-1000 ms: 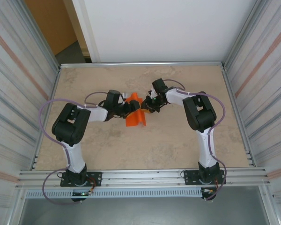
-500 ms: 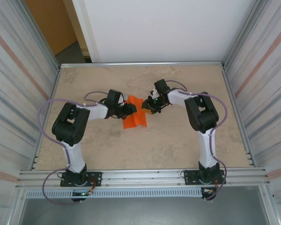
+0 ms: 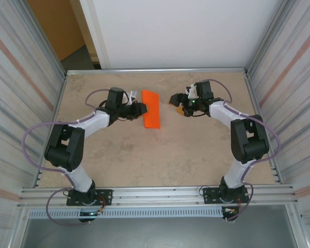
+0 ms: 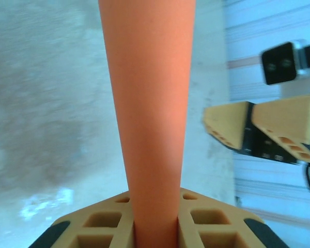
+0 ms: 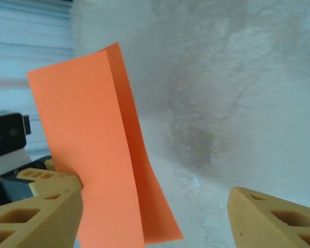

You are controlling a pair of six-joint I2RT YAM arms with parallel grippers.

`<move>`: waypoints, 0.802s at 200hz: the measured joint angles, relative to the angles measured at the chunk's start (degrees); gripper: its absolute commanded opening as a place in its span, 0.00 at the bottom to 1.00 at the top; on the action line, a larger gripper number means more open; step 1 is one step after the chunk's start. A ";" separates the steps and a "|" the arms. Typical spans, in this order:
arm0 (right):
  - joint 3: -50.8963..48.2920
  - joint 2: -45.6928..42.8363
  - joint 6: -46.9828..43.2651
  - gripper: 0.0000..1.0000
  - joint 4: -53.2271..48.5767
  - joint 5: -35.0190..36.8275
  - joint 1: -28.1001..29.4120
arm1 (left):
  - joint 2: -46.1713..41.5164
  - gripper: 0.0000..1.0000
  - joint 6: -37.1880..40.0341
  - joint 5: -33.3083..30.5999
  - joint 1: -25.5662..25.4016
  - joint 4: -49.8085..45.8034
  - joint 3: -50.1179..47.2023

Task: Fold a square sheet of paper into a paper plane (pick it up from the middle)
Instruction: First fold in half a square sheet of paper at the center of the table.

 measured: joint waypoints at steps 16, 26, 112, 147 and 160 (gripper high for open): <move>-0.11 -0.81 0.02 0.79 1.38 -2.05 0.37 | -0.26 0.21 -1.05 3.48 -0.02 1.07 1.18; -0.09 -0.92 -0.13 0.78 1.92 -3.21 0.87 | -0.26 0.21 -1.90 5.35 -0.02 1.57 1.70; -0.09 -0.90 -0.90 0.60 2.62 -6.91 3.41 | -0.24 0.20 -3.76 9.35 -0.02 1.70 2.54; -0.11 -0.90 -0.83 0.43 2.99 -6.49 2.91 | -0.13 0.20 -3.74 9.33 -0.02 0.70 2.54; -0.09 -0.90 -0.81 0.38 3.43 -6.97 2.89 | -0.02 0.20 -3.76 9.33 -0.02 0.61 2.54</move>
